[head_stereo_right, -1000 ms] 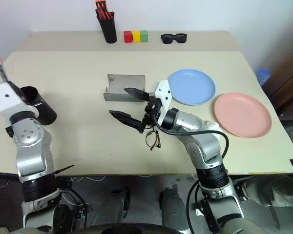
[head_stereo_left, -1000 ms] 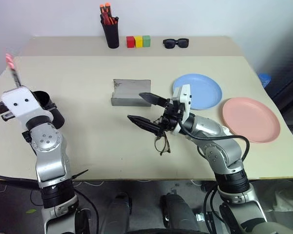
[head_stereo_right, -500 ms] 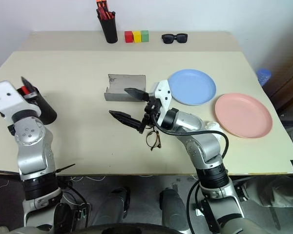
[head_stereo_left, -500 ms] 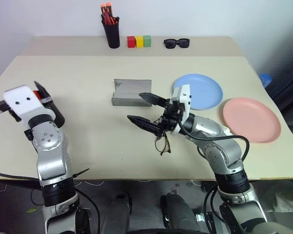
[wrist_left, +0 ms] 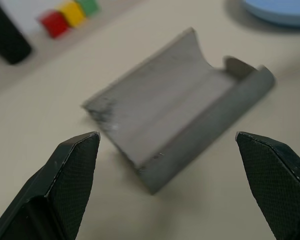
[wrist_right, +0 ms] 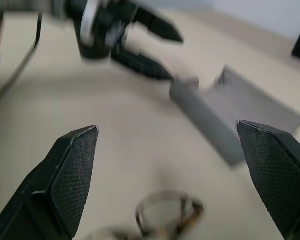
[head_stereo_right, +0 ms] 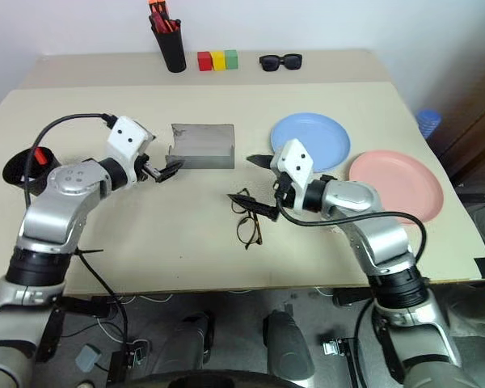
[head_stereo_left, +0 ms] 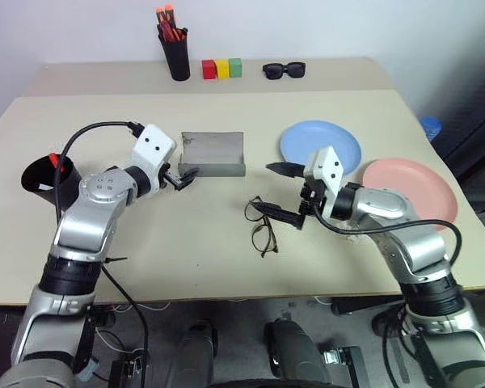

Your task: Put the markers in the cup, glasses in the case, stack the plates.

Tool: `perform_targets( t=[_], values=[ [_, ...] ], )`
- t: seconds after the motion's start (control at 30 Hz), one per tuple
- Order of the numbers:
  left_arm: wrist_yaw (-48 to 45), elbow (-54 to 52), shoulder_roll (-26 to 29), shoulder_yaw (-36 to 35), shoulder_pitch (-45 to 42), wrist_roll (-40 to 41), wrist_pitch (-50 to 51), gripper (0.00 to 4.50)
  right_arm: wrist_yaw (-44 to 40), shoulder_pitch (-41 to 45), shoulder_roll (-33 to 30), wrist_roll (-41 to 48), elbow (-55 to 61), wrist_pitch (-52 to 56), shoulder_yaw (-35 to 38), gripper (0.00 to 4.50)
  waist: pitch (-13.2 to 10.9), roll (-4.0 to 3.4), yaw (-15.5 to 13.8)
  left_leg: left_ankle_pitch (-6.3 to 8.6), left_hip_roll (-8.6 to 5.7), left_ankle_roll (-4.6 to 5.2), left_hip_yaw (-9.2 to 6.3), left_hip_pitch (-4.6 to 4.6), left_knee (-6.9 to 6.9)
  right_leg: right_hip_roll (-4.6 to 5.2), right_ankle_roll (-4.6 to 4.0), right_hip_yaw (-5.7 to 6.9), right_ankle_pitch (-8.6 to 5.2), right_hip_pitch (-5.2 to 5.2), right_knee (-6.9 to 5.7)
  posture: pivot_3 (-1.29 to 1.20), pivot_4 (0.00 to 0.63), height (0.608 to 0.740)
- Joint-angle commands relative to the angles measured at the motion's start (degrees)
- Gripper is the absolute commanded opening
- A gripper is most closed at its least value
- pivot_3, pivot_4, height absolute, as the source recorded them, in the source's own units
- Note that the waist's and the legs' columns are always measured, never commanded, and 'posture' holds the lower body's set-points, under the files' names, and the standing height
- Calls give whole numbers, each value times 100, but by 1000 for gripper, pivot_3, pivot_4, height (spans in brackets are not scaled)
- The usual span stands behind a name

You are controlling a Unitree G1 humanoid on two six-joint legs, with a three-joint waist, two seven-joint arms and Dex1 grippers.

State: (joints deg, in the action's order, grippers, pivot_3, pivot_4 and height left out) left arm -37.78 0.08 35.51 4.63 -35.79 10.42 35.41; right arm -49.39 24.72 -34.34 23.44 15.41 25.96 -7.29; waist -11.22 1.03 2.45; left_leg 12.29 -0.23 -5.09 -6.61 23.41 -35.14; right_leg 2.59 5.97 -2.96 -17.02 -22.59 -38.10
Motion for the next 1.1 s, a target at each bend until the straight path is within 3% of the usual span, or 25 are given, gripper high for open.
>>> perform_targets(
  t=[0.03,0.17,0.33,0.43,0.63,0.7,0.83,1.1],
  values=[
    [-728,704,28,234,-439,38,-237,4472,-194,-146,-354,-31,303,-103,284,4500,0,0,-8,0,-2,1,1,1,-1,3,1,0,0,1,1,0,150,740],
    [-1270,2225,-202,647,-1129,-304,-828,4472,-230,-539,-651,25,564,-115,581,4500,0,0,-24,1,-2,2,0,1,-3,3,1,1,-1,2,1,0,150,740],
    [-1563,3194,-412,733,-1546,-499,-1239,4472,-174,-777,-622,172,823,-95,841,4500,-1,2,14,2,-1,3,1,2,-3,3,2,0,0,0,0,0,150,740],
    [-1678,3596,-574,670,-1720,-510,-1405,3655,-93,-872,-595,195,930,-59,886,4500,-1,2,-1,2,-1,3,1,1,-3,2,2,0,0,0,-1,0,150,740],
    [-1933,3751,-558,715,-1727,-652,-1713,637,-31,-959,-580,128,955,-90,822,4500,-1,2,0,2,-2,4,0,2,-4,3,2,0,-1,1,-1,0,150,740],
    [-1999,3690,-527,675,-1683,-681,-1803,99,-37,-956,-588,110,929,-107,804,4500,-1,2,1,2,-2,4,1,2,-4,3,2,0,-1,1,-1,0,150,740],
    [-2350,3195,-329,595,-1408,-587,-2189,99,-52,-862,-588,55,846,-105,740,4500,-1,2,11,2,-1,4,1,2,-4,3,2,-1,-1,0,-2,0,150,740],
    [-3665,1393,723,651,-369,-366,-2045,99,-92,-601,-658,177,810,491,527,4500,-2,1,2,2,2,4,1,1,-4,2,1,-3,0,0,-3,0,150,740]
  ],
)
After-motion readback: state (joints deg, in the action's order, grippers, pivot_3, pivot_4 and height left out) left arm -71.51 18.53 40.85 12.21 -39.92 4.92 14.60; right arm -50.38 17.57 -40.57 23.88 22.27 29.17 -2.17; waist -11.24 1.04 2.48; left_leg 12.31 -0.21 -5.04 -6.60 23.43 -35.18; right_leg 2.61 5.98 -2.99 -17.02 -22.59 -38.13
